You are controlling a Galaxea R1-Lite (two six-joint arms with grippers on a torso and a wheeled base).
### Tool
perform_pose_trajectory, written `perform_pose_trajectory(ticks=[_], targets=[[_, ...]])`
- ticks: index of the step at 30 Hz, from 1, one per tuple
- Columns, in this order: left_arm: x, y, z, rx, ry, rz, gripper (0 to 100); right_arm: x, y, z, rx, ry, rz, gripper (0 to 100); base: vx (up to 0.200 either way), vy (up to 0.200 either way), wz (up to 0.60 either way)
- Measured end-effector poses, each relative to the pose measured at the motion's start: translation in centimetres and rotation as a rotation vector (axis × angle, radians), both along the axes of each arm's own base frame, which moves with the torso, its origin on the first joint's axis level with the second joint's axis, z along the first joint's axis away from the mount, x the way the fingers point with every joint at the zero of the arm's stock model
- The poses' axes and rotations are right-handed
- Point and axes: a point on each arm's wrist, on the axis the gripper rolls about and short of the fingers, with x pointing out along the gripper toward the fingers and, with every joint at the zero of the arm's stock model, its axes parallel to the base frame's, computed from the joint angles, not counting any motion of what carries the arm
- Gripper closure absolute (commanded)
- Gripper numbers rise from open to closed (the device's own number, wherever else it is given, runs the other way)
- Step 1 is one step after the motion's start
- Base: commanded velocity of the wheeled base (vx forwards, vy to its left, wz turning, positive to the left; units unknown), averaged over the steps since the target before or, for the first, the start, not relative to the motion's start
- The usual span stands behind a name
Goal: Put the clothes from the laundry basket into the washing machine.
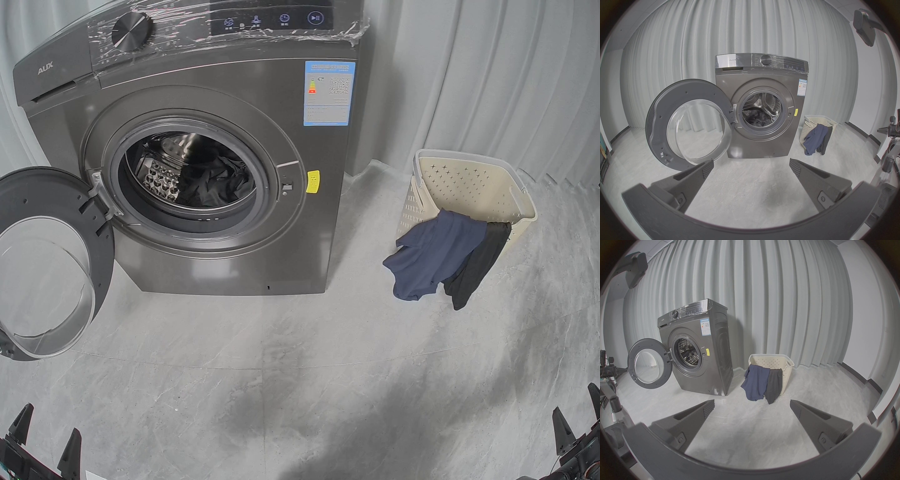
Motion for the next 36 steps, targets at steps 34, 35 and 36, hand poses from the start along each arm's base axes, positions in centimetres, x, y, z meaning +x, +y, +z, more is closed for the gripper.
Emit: perform_pose_trajectory(ticks=[34,35,36], targets=[[0.02,-0.02,0.01,0.002,0.003,-0.007,0,0.02,0.00,0.01,0.000,0.001,-0.001,0,0.000,-0.165,0.00],[0.02,-0.02,0.01,0.002,0.003,-0.007,0,0.02,0.00,0.01,0.000,0.001,-0.001,0,0.000,-0.200,0.00],[0.02,-0.02,0.01,0.002,0.003,-0.007,0,0.02,0.00,0.01,0.000,0.001,0.000,0,0.000,-0.200,0.00]])
